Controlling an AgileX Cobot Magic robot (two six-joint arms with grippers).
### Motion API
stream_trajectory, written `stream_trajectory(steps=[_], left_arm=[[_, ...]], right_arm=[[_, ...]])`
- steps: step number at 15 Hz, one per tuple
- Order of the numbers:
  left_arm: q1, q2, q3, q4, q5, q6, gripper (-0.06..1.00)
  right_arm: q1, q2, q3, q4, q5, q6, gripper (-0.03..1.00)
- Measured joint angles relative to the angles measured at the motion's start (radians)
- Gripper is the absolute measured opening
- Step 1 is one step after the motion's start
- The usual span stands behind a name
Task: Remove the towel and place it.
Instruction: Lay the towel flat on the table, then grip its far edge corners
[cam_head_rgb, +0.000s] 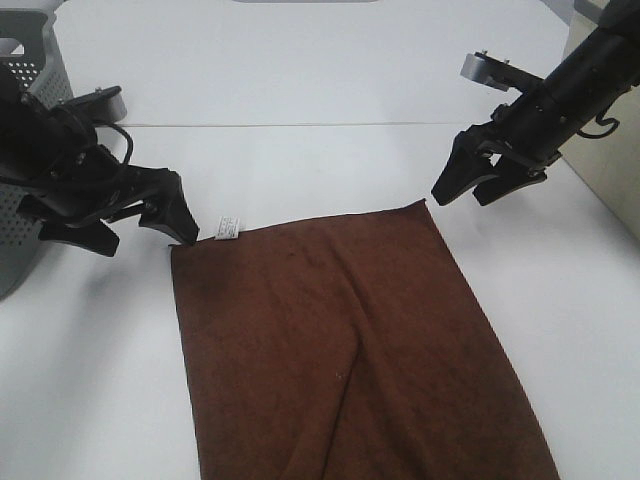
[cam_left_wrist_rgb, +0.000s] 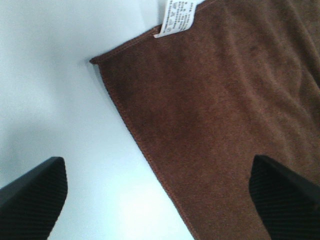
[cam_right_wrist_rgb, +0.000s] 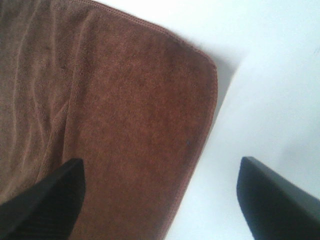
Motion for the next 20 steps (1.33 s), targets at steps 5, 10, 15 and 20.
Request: stream_trajectory(steps=[5, 10, 15, 20], left_arm=[[0.003, 0.119, 0.000, -0.176, -0.111, 0.122, 0.91], [0.003, 0.198, -0.004, -0.442, -0.145, 0.374, 0.91], [0.003, 0.217, -0.012, -0.504, -0.150, 0.406, 0.91], [0.003, 0.217, -0.013, -0.505, -0.159, 0.355, 0.91]], right_arm=[[0.000, 0.074, -0.073, 0.030, 0.010, -0.099, 0.80], [0.000, 0.180, -0.166, 0.047, 0.018, -0.128, 0.80], [0.000, 0.255, -0.230, 0.063, 0.029, -0.127, 0.80], [0.002, 0.267, -0.236, 0.105, 0.026, -0.110, 0.80]])
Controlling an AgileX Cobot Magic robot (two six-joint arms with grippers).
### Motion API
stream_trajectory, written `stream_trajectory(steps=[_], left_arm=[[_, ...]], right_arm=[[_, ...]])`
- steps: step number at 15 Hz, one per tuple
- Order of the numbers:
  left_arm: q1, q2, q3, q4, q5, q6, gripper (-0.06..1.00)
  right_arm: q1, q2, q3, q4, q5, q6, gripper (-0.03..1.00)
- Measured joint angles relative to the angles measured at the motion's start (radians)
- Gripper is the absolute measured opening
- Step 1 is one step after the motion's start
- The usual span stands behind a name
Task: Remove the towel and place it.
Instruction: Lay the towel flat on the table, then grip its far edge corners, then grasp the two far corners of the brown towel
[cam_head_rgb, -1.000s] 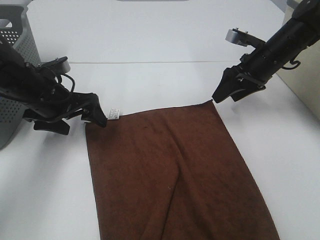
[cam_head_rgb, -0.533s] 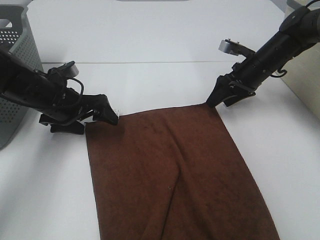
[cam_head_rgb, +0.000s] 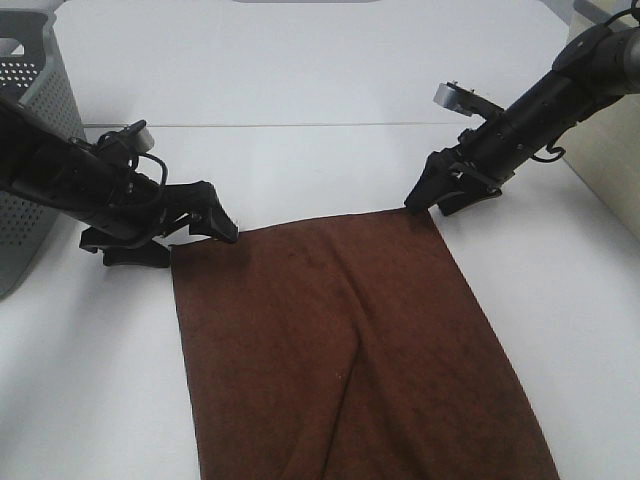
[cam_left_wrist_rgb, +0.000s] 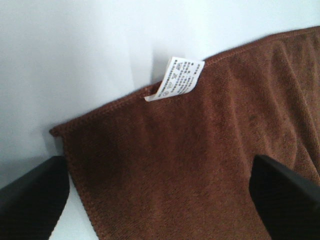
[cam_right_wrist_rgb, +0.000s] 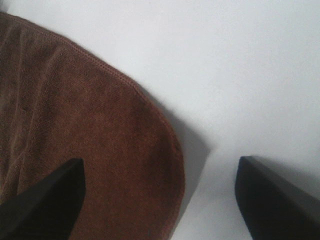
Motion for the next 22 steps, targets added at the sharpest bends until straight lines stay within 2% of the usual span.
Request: stream_trajectory(steps=[7, 10, 12, 14, 17, 19, 20, 22], left_arm=[[0.000, 0.000, 0.000, 0.005, 0.017, -0.003, 0.90], [0.000, 0.000, -0.002, 0.010, 0.038, -0.005, 0.90], [0.000, 0.004, -0.002, 0.010, 0.038, -0.021, 0.86], [0.000, 0.024, -0.006, 0.001, 0.038, -0.027, 0.73], [0.000, 0.044, -0.009, -0.024, 0.041, -0.034, 0.47], [0.000, 0.052, -0.009, -0.003, 0.041, -0.034, 0.22], [0.000, 0.057, -0.009, 0.024, 0.041, -0.034, 0.01], [0.000, 0.057, -0.010, 0.051, 0.042, -0.034, 0.00]], right_arm=[[0.096, 0.000, -0.003, -0.040, -0.040, 0.070, 0.80], [0.109, -0.001, -0.005, -0.071, -0.055, 0.093, 0.79], [0.116, -0.001, -0.005, -0.086, -0.062, 0.102, 0.75], [0.120, -0.001, -0.005, -0.108, -0.080, 0.113, 0.64], [0.130, 0.000, -0.005, -0.134, -0.080, 0.114, 0.35], [0.130, 0.005, -0.003, -0.150, -0.083, 0.115, 0.09], [0.130, 0.006, -0.003, -0.151, -0.083, 0.116, 0.01], [0.130, 0.006, -0.003, -0.155, -0.083, 0.126, 0.01]])
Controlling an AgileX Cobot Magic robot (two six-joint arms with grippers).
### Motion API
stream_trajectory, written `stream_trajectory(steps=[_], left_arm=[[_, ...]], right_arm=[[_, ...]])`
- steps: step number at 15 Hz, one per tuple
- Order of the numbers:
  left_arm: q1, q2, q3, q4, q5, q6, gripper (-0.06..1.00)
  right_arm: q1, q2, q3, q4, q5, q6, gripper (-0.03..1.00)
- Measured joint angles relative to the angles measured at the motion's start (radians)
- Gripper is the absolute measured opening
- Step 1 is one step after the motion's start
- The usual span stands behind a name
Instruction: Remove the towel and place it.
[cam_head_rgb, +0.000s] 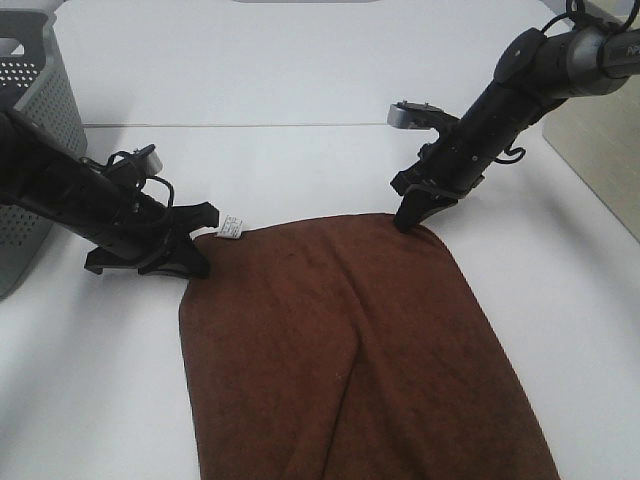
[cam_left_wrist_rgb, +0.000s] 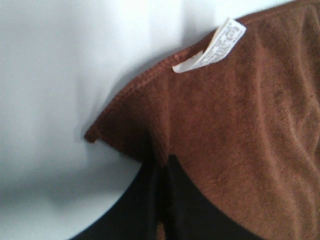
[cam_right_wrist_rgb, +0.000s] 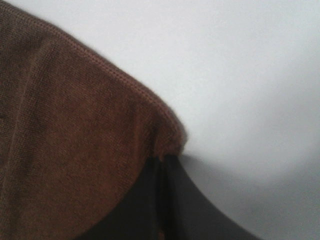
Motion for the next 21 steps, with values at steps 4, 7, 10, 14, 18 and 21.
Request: stream_trajectory(steps=[4, 7, 10, 14, 18, 21], left_arm=[[-0.001, 0.006, -0.061, 0.123, 0.007, 0.000, 0.00], [-0.001, 0.027, -0.185, 0.251, 0.015, -0.012, 0.00], [-0.001, 0.027, -0.337, 0.352, 0.051, -0.063, 0.00], [-0.001, 0.049, -0.542, 0.443, 0.067, -0.083, 0.00], [-0.001, 0.142, -0.713, 0.487, 0.062, -0.084, 0.00], [-0.001, 0.185, -0.766, 0.501, 0.013, -0.085, 0.00]], right_arm=[[0.000, 0.000, -0.008, -0.020, -0.011, 0.050, 0.01], [0.001, -0.007, -0.042, -0.090, -0.057, 0.135, 0.01], [0.001, -0.007, -0.111, -0.101, -0.073, 0.196, 0.01], [0.001, -0.007, -0.215, -0.101, -0.116, 0.216, 0.01], [0.001, -0.007, -0.293, -0.108, -0.235, 0.204, 0.01], [0.001, -0.007, -0.299, -0.107, -0.309, 0.199, 0.01]])
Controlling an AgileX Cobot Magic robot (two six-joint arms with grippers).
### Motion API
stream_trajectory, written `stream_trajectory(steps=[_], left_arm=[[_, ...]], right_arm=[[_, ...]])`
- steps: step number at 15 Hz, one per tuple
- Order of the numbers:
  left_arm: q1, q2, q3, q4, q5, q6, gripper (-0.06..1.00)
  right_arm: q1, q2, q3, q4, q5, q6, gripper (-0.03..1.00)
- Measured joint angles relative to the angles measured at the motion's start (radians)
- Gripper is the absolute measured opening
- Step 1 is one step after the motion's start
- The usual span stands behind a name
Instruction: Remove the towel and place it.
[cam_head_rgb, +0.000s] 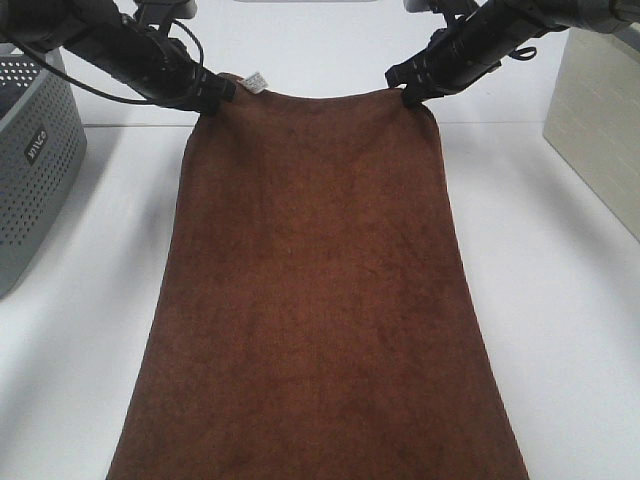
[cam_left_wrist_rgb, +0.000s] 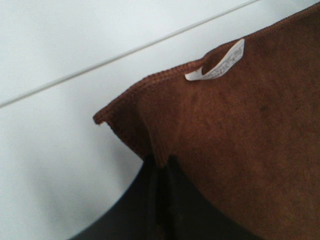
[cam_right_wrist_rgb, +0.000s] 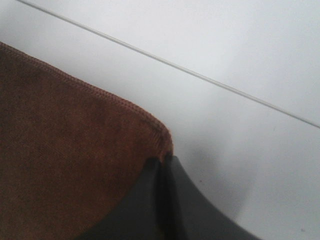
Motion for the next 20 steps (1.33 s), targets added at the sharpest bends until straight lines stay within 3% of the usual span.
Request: stream_trajectory(steps=[5, 14, 20], left_arm=[[0.000, 0.011, -0.013, 0.020, -0.185, 0.000, 0.00], [0.000, 0.090, -0.013, 0.027, -0.306, 0.000, 0.00], [0.000, 0.177, -0.065, 0.027, -0.373, 0.000, 0.00]], right_arm=[[0.000, 0.001, -0.001, 0.027, -0.158, -0.031, 0.01], [0.000, 0.072, -0.003, 0.047, -0.260, -0.053, 0.01], [0.000, 0.165, -0.089, 0.056, -0.263, -0.053, 0.01]])
